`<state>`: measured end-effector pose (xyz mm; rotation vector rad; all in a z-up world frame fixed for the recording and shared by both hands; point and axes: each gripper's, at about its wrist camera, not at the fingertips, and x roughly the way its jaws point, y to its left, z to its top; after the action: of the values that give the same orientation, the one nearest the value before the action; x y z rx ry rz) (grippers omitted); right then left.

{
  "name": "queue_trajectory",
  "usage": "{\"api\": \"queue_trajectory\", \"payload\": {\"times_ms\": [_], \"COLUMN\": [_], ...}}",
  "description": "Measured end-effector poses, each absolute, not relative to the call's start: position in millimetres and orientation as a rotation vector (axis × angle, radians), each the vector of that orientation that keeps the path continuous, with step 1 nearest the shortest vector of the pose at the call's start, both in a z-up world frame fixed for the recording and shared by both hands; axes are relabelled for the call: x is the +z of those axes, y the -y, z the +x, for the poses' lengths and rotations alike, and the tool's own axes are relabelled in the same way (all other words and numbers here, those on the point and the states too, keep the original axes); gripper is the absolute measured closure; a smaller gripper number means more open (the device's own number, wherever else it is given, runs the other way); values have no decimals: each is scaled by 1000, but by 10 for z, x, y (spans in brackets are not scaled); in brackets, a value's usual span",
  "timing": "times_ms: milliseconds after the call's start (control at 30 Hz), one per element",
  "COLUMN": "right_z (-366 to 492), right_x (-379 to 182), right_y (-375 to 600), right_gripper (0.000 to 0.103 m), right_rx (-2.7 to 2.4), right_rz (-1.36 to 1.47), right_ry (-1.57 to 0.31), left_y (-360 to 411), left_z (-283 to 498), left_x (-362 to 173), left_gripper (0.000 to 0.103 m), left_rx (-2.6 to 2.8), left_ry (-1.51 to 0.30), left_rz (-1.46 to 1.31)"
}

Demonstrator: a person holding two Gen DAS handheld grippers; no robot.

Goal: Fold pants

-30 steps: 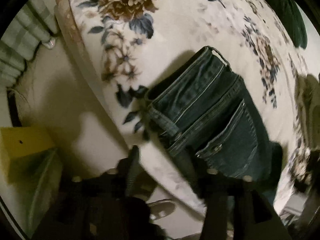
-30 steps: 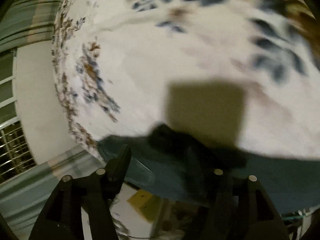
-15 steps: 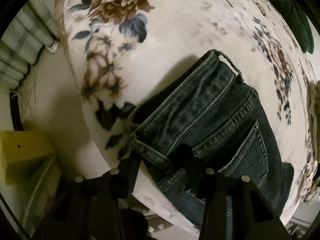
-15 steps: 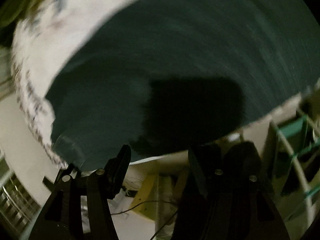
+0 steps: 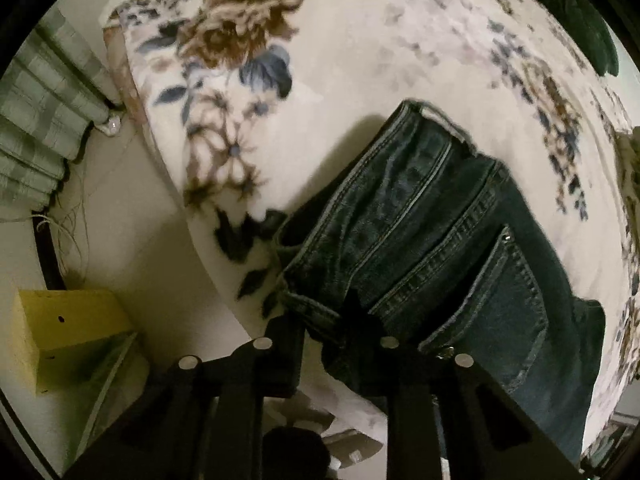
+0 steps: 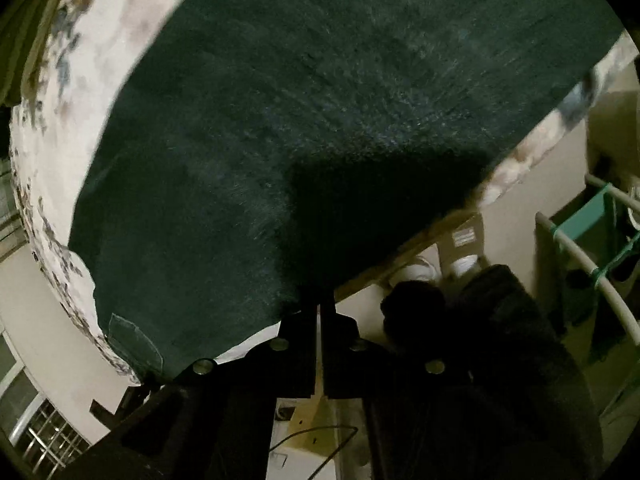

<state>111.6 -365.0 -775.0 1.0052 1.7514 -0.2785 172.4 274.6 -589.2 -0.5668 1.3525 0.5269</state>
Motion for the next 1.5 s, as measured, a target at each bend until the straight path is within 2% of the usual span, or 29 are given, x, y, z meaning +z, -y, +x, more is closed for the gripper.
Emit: {"api": "queue_trajectory", "payload": {"times_ms": [100, 133, 167, 200, 233, 333, 367, 400, 567, 700, 800, 900, 1000, 1100, 1300, 1400, 1500], "right_z": [1191, 1167, 1207, 1189, 1146, 972, 900, 843, 264, -115, -366, -334, -235, -95, 204, 314, 469], "right_x": [-7823, -7801, -7763, -7726, -7658, -7402, -7342, -7269, -6929, -6885, -7026, -7272, -7488, -7510, -7761, -7755, -7851], "right_y": [3585, 3604, 3620, 3657, 3737, 4108, 4232, 4378, 5641, 6666, 7334, 7638, 7756, 7859, 7968, 8034, 8046], "right_gripper": [96, 85, 59, 47, 40, 40, 40, 40, 40, 40, 40, 40, 40, 41, 39, 42, 42], "right_rx": [-216, -173, -142, -129, -117, -143, -164, -191, -431, -576, -609, -573, -506, -416, -352, -199, -173], "right_rz": [1029, 1044, 1056, 1063, 1076, 1090, 1101, 1117, 1175, 1201, 1253, 1333, 1397, 1404, 1457, 1505, 1467], "right_ry": [-1760, -1752, -1733, -1716, -1686, -1586, -1552, -1513, -1217, -988, -815, -745, -683, -603, -523, -445, -498], "left_y": [-2671, -2602, -2520, -2425, -2314, -1838, -1703, -1524, -237, 792, 1374, 1790, 1941, 1858, 1766, 1864, 1835], "left_z": [1802, 1822, 1843, 1863, 1882, 1952, 1986, 1990, 2097, 2142, 2116, 2049, 2001, 2045, 2143, 2089, 2087], "left_x": [-5759, -5659, -5551, -5442, -5349, -5085, -5024, -5001, -5190, -5409, -5610, -5813, -6067, -6161, -6214, -6210, -6208], "left_gripper": [83, 83, 82, 78, 75, 37, 18, 15, 15, 15, 15, 15, 14, 0, 0, 0, 0], "left_rx": [535, 537, 533, 531, 529, 478, 453, 413, 134, -54, -144, -192, -191, -169, -157, -152, -151], "left_ry": [-1366, -1359, -1345, -1333, -1327, -1301, -1301, -1300, -1369, -1398, -1435, -1450, -1508, -1510, -1515, -1494, -1471], "left_rz": [-528, -497, -461, -421, -377, -242, -215, -191, -92, 7, 55, 145, 203, 163, 118, 110, 106]}}
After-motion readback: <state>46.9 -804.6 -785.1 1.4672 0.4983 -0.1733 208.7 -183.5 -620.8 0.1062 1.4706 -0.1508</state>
